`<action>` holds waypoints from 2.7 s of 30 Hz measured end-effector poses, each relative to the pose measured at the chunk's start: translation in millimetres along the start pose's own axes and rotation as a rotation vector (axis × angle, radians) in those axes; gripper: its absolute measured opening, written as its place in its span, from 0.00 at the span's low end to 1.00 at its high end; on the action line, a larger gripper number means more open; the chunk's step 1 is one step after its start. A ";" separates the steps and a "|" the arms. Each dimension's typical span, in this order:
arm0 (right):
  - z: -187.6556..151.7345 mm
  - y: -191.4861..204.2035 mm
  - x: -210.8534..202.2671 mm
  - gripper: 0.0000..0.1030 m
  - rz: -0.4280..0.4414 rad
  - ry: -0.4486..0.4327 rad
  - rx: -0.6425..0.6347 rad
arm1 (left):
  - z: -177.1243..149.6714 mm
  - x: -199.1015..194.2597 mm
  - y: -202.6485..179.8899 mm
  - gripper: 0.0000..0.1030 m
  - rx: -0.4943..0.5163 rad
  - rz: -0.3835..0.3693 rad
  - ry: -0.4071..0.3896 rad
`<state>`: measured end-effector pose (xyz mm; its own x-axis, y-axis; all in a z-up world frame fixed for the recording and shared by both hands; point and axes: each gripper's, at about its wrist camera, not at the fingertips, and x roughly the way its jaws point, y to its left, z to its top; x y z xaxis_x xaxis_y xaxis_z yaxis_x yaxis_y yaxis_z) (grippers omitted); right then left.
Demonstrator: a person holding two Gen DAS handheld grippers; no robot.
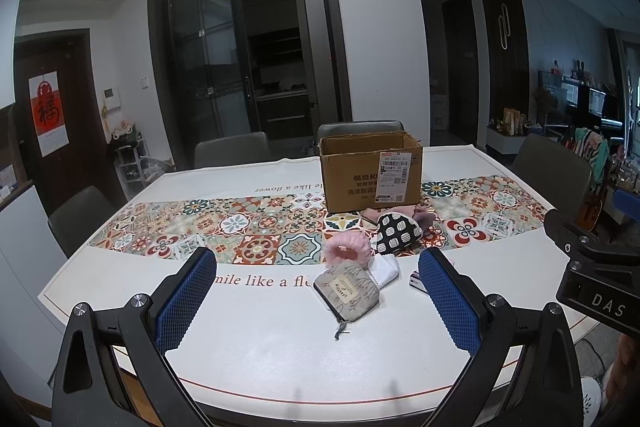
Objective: Organize soft objects
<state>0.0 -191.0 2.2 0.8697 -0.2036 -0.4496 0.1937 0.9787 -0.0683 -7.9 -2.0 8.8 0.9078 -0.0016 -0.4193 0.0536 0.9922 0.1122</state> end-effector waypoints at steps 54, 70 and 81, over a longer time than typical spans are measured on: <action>-4.1 -6.8 17.7 0.99 0.001 0.061 0.009 | -6.5 27.6 -10.4 1.00 0.031 -0.037 0.083; -15.4 11.0 93.8 0.99 0.082 0.254 -0.050 | -25.9 102.7 -24.4 0.97 0.119 -0.070 0.217; -20.4 32.7 161.8 0.99 0.118 0.405 -0.101 | -37.4 168.8 -30.5 0.94 0.162 -0.151 0.330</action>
<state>137.9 -191.3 -90.9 0.6311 -0.0826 -0.7713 0.0408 0.9965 -0.0733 128.2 -27.8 -99.1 0.7038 -0.0795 -0.7059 0.2647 0.9515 0.1568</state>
